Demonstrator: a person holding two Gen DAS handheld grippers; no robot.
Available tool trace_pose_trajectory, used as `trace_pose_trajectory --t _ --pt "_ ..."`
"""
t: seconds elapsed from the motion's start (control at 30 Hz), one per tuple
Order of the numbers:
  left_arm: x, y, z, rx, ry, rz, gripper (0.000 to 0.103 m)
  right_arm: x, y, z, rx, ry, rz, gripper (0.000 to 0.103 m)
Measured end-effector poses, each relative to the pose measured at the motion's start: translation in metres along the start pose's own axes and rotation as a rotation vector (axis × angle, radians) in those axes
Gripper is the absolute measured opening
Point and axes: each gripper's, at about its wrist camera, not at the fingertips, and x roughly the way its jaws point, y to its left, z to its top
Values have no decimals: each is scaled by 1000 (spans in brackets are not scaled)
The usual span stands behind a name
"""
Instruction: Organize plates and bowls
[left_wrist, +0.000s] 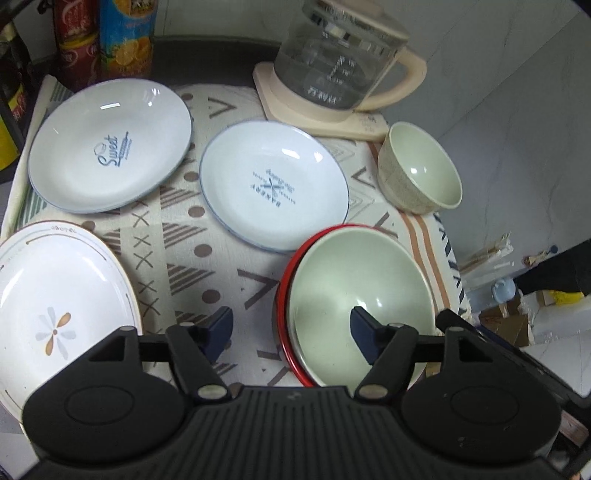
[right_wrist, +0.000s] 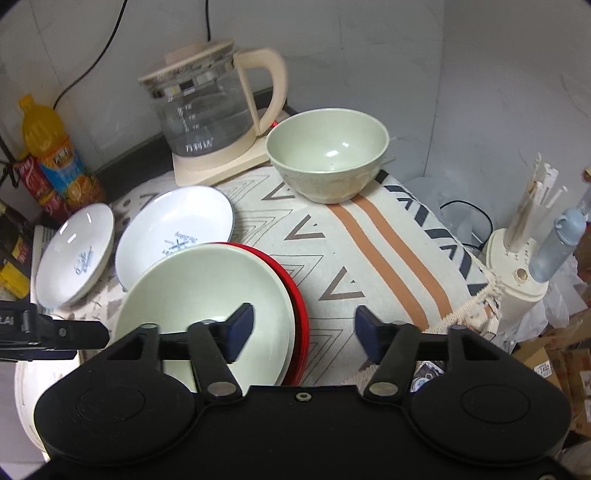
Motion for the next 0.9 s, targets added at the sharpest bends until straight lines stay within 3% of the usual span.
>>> trace_pose_trajectory --t 0.07,0.13,0.27,0.37,0.7,0.9 --pt "-5 -1 -1 7 -35 2 75 -8 -2 -1 24 -29 5 88" --pt "-9 -4 -1 39 -63 7 78 -16 -2 -2 44 -56 18 91" --pt "-15 -9 -3 53 -89 0 82 -26 -1 -3 41 -72 -3 92" --pt "-14 -12 -2 60 -53 -29 83 -30 -3 -3 53 -91 -23 92" --pt "0 -29 19 68 -92 74 83 -22 -22 10 75 -148 -126 93" --pt "16 -51 41 91 -125 78 83 -4 -38 30 102 -140 -114 93"
